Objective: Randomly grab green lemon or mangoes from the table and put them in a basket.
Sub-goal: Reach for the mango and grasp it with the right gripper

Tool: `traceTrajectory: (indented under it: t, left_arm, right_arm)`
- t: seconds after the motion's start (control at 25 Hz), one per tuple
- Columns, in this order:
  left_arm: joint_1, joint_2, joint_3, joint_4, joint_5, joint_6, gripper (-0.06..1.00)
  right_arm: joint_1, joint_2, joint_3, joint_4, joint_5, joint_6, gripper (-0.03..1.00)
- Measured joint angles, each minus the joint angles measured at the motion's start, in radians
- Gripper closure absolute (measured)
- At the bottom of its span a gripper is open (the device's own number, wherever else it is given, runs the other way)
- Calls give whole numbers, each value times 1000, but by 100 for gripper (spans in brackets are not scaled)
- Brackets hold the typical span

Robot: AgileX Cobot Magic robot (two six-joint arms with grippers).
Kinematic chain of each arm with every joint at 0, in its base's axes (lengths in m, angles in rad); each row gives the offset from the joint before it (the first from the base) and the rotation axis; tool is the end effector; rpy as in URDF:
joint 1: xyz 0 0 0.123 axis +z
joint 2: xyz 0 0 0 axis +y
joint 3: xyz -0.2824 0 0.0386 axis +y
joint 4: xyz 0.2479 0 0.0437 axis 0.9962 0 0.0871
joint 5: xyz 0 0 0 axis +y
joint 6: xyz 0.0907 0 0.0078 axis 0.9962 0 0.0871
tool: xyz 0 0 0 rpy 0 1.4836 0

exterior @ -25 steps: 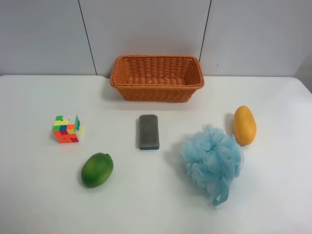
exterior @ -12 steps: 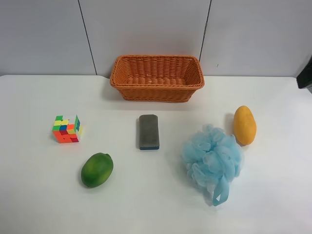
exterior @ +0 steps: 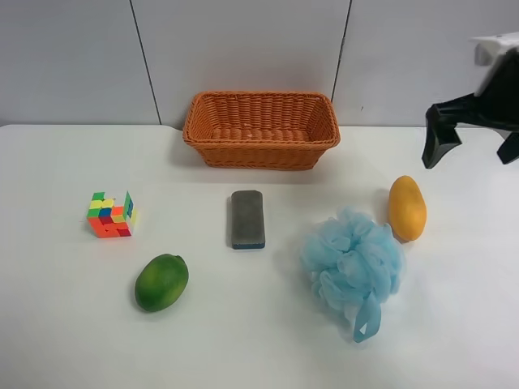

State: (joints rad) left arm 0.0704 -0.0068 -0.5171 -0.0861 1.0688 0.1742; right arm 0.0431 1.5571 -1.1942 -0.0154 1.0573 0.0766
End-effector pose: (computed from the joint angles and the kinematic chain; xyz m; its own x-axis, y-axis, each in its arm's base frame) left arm -0.0079 -0.0074 0.2814 -0.4359 0.1015 -0.8943 0.0555 0.9948 0.0859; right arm 0.3031 0.0118 0.2703 -0.9714 0.0271 -0.2359 0.0271 0.9996 0.0032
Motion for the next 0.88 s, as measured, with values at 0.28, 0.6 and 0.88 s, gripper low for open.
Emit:
traceTrajectory:
  t: [0.28, 0.6, 0.88]
  left_arm:
    - [0, 0, 0, 0, 0, 0, -5]
    - [0, 0, 0, 0, 0, 0, -5]
    - [0, 0, 0, 0, 0, 0, -5]
  right_arm:
    - [0, 175, -1, 0, -103, -6, -2]
    - [0, 305, -1, 0, -226, -7, -2]
    - [0, 374, -1, 0, -292, -7, -2]
